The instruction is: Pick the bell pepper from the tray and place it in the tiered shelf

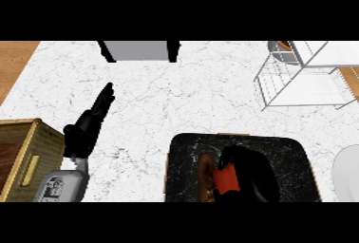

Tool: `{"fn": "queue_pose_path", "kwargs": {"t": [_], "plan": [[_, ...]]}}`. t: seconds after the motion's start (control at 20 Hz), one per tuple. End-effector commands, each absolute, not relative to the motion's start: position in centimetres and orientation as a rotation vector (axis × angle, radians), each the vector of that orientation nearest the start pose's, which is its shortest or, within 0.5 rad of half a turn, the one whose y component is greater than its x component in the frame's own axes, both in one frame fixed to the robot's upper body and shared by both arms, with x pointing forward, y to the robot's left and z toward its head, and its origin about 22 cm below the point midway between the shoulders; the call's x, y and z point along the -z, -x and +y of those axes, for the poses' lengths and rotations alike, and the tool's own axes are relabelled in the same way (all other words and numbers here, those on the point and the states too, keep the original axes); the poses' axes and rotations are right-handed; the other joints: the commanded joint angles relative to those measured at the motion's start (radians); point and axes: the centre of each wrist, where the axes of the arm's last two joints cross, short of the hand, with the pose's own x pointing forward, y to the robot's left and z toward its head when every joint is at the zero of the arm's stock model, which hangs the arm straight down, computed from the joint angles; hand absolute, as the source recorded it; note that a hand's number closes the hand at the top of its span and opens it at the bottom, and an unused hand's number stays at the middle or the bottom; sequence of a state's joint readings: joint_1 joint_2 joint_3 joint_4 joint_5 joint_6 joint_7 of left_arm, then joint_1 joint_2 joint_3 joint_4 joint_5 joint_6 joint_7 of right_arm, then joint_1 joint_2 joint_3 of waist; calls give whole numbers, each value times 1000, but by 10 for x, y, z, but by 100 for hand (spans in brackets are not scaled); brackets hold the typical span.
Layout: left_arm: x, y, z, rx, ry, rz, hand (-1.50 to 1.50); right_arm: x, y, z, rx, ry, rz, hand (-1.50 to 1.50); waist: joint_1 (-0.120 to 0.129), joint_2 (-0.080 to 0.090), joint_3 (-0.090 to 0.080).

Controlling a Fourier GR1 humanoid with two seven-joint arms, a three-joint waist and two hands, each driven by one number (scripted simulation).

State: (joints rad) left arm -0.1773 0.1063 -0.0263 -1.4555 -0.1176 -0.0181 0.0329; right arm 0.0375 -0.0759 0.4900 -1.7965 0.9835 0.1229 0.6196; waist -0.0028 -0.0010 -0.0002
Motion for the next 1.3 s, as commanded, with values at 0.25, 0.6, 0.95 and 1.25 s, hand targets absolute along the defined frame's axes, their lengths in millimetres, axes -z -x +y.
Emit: {"fn": "queue_pose_path", "kwargs": {"t": [0.25, 0.6, 0.95, 1.25], "plan": [[-17, -282, 231, 251, -128, -1581, 0, -103, -176, -129, -562, 644, -1526, 150, -5, -2, 0], [0, -273, 214, 252, -123, -1565, 0, -179, -154, -153, -415, 830, -1567, 150, -3, -1, -1], [-20, -288, 235, 253, -112, -1563, 0, -218, -166, -164, -301, 997, -1599, 150, 1, 0, -1], [-16, -270, 245, 276, -110, -1572, 0, -253, -186, -187, -254, 1162, -1609, 150, 6, -1, 0]]}}
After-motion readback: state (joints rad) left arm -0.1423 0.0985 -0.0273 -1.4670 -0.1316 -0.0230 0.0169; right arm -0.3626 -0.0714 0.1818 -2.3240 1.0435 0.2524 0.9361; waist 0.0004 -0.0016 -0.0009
